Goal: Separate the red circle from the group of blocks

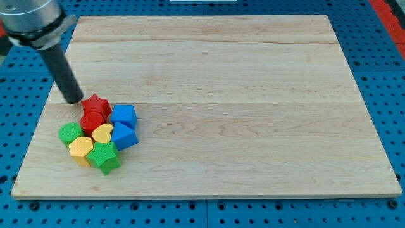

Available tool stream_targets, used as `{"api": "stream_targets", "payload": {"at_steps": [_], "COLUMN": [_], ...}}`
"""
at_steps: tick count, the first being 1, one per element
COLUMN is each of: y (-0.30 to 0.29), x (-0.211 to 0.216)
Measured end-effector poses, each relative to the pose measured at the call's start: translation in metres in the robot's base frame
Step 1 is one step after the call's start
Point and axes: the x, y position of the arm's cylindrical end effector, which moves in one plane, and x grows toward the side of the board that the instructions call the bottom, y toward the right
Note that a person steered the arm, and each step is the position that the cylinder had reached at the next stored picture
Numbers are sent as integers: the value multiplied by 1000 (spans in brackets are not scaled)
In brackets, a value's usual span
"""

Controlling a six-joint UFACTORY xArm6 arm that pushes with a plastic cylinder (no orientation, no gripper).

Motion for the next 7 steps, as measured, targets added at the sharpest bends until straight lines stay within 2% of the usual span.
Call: {"api": "stream_targets", "payload": {"at_steps": [1, 3, 5, 7], "y": [-50, -38, -11, 57], "x": [12, 58, 95, 106]}}
